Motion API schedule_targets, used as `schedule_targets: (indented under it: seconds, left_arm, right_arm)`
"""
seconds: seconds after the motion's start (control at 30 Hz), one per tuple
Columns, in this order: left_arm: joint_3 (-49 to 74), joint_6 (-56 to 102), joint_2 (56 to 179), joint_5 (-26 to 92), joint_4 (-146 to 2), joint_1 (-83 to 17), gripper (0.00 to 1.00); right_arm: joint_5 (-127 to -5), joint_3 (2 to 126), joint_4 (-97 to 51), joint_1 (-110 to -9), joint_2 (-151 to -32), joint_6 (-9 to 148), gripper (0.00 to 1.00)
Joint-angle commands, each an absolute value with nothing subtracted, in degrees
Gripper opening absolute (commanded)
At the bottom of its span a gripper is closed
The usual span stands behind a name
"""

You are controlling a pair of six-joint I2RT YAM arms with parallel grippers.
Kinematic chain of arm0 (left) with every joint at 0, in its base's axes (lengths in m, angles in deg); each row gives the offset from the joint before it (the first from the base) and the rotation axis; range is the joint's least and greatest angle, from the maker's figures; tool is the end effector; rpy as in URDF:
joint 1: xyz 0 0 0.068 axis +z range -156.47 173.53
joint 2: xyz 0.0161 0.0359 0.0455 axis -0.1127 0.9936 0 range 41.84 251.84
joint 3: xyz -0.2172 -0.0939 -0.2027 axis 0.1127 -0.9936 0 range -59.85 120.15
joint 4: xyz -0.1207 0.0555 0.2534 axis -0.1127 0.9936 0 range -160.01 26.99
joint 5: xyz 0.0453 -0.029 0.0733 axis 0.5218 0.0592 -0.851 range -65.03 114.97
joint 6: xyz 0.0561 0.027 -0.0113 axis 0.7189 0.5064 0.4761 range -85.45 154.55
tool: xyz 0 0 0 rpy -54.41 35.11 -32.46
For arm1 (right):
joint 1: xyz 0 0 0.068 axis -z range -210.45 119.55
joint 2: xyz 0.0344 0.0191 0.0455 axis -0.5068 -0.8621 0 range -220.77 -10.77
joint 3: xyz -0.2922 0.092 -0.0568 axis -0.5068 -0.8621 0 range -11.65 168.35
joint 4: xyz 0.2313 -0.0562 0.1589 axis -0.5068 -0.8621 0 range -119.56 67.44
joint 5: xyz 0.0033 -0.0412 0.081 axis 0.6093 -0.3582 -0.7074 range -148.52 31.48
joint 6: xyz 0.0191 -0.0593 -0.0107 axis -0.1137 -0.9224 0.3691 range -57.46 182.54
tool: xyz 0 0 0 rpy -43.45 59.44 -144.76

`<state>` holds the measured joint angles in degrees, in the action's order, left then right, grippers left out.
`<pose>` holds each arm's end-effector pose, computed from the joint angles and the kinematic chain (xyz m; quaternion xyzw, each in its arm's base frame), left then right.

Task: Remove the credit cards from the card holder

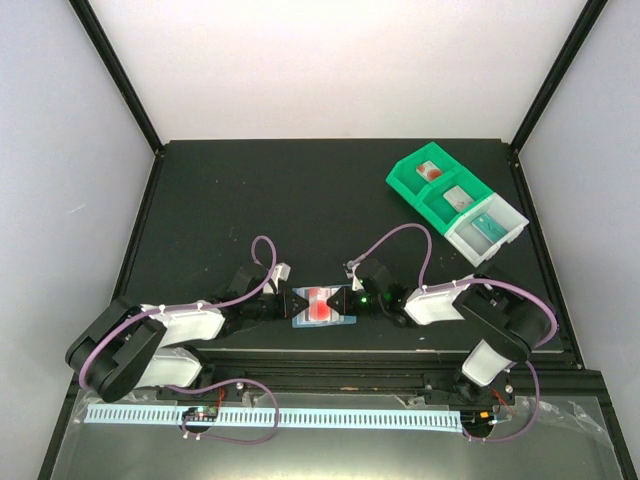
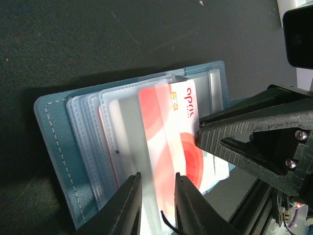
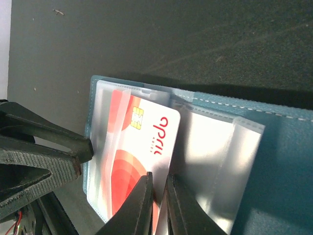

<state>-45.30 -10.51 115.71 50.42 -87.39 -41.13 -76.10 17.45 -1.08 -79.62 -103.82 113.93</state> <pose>0.1634 -0.1386 0.1240 0.0086 0.8954 -0.4090 0.1760 0.1837 0.2351 0.1184 -0.0440 0.9055 0.3957 0.1469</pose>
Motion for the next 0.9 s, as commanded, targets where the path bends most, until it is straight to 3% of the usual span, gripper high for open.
schedule_targets:
  seconds: [0.0,0.43,0.67,0.87]
  left_arm:
    - [-45.43,-9.38,116.45,46.14,-81.73,-41.14,0.21]
    - [-45.43,-9.47,116.72,46.15,-81.80,-41.19,0.21]
    - [-45.39,-9.44,116.81,45.98,-81.53,-41.15,0.21]
    - [-45.26,-9.26,117.45,45.93,-81.37,-41.17,0.21]
  right_arm:
    - [-76.51,16.97,0.73,-79.19,-105.41,114.11,0.13]
    - [-77.11,17.13,2.00,-78.82,-107.30,115.05,0.17]
    - [-78.38,14.92,5.36,-77.08,-106.75,115.27,0.02]
    - [-79.04,14.03,4.36,-75.89,-103.70,112.47,0.01]
